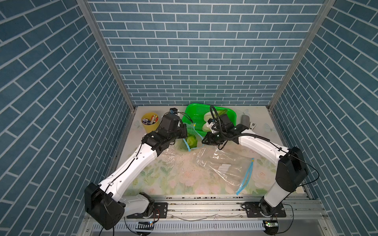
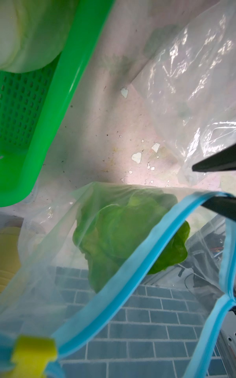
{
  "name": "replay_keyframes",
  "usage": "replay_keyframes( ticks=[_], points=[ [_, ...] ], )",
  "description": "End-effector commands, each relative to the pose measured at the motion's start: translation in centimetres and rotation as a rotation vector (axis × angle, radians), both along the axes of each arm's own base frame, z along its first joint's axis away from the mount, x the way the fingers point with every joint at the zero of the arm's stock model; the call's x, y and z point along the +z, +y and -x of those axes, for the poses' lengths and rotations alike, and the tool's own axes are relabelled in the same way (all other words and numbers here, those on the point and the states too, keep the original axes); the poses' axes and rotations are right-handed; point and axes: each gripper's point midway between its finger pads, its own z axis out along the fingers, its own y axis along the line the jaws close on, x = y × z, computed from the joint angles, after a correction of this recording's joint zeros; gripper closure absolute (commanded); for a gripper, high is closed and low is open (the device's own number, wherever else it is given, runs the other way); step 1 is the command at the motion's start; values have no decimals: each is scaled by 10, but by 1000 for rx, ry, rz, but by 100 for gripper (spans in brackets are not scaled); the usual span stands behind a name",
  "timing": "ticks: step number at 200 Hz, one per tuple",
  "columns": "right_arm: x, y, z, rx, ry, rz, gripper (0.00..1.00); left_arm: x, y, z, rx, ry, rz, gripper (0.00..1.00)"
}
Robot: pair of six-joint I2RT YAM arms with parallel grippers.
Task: Put the chinese cabbages into a zipper bag and zip it
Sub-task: Adjust the zipper food storage bag at the center of the board.
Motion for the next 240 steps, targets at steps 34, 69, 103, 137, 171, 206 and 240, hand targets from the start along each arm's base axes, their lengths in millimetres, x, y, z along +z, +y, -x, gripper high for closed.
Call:
replay_keyframes(
  ticks=[34,69,103,137,171,206,240],
  points=[
    [23,19,-4,38,-19,-104,100,8,4,4,5,-20,-2,100],
    [65,31,7,110,-52,-197,100,29,13,16,-38,-30,-86,100],
    [146,45,23,201,-110,-438,100,63,32,25,6,-58,-128,100],
    [153,46,0,121,-122,-347,100,79,41,10,64,-47,-188,100],
    [189,61,5,193,-160,-450,100,84,42,-7,95,-48,-201,100],
    [213,54,2,169,-257,-435,100,104,48,-6,113,-109,-202,100],
    [199,51,-14,126,-272,-319,100,105,58,2,133,-95,-230,100]
  ],
)
